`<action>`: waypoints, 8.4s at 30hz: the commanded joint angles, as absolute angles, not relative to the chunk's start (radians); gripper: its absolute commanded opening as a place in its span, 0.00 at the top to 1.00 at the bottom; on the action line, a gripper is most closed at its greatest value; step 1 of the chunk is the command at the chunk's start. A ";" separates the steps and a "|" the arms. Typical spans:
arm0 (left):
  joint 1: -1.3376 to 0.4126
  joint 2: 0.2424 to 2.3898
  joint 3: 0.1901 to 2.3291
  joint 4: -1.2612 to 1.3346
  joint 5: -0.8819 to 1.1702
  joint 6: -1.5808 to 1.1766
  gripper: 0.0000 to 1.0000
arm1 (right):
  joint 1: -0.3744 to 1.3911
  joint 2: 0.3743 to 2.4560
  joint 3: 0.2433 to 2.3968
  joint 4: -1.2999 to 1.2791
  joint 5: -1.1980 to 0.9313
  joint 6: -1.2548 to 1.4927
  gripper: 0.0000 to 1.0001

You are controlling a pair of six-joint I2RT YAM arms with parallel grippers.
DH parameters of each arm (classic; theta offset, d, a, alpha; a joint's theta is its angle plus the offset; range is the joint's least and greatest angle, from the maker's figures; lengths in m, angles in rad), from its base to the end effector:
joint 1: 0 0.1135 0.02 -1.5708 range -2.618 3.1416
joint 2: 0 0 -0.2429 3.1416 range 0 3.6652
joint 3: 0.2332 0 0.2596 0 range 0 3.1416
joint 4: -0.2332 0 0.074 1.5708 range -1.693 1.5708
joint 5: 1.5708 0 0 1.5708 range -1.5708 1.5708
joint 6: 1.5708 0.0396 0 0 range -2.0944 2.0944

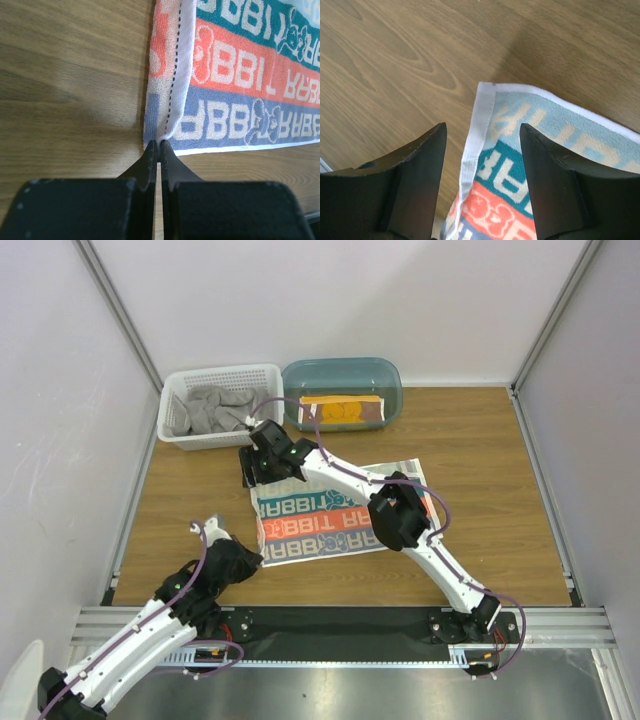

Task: Fold and stack the towels
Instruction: Flatten out the crumpled towel, then fold the towel

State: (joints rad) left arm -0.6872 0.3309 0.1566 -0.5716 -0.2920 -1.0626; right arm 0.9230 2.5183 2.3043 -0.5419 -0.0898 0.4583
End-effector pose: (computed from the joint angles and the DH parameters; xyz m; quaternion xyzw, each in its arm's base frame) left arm 0.1090 -0.0747 0.1317 -0.2264 0.8796 -0.2189 0.3565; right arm 0.3347 0.4482 0.1825 -0.2285 0.8885 0.2839 0.2789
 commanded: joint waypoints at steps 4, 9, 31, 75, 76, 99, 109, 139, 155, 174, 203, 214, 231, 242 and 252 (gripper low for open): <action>-0.693 0.347 0.150 -0.575 -0.293 -1.029 1.00 | 0.939 2.553 2.367 -0.423 -0.071 0.491 0.35; -0.693 0.353 0.147 -0.577 -0.287 -1.022 1.00 | 0.943 2.568 2.381 -0.408 -0.022 0.491 0.35; -0.692 0.356 0.175 -0.589 -0.302 -1.006 1.00 | 0.934 2.576 2.395 -0.440 0.023 0.466 1.00; -0.692 0.489 0.683 -0.517 -0.335 -0.541 1.00 | 0.738 2.162 2.085 -0.279 -0.298 0.450 1.00; -0.698 0.485 0.663 -0.503 -0.307 -0.563 1.00 | 0.723 2.134 2.035 -0.281 -0.304 0.437 1.00; -0.983 0.712 0.537 -0.288 -0.314 -0.701 1.00 | 0.588 1.997 1.706 -0.328 -0.314 0.344 1.00; -1.037 0.795 0.566 -0.261 -0.321 -0.692 0.99 | 0.558 1.936 1.620 -0.353 -0.256 0.296 1.00; -1.071 1.166 0.660 -0.094 -0.135 -0.546 1.00 | 0.526 1.991 1.491 -0.328 -0.184 0.215 1.00; -1.071 1.357 0.732 -0.098 -0.008 -0.468 1.00 | 0.519 2.023 1.417 -0.319 -0.141 0.198 1.00; -1.080 1.425 0.782 -0.109 0.071 -0.437 0.63 | 0.495 1.990 1.356 -0.301 -0.138 0.207 0.89; -0.753 0.749 0.445 -0.425 -0.275 -0.955 0.29 | 0.500 1.721 1.183 -0.301 -0.347 0.419 0.74; -0.730 0.713 0.341 -0.437 -0.294 -1.134 0.37 | 0.551 1.759 1.103 -0.235 -0.348 0.420 0.80; -0.698 0.756 0.268 -0.411 -0.276 -1.141 0.45 | 0.538 1.841 1.135 -0.255 -0.321 0.368 0.84; -0.684 0.862 0.682 -0.465 -0.406 -0.867 0.40 | 0.535 1.809 1.204 -0.304 -0.331 0.353 0.84; -0.531 1.167 0.615 0.060 -0.287 -0.750 0.43 | 0.494 1.827 1.235 -0.319 -0.337 0.336 0.85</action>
State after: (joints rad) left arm -0.5701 1.1252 0.6109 -0.1558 -0.3153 -0.8295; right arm 0.5076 1.8400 1.2007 -0.3096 -0.3305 0.3603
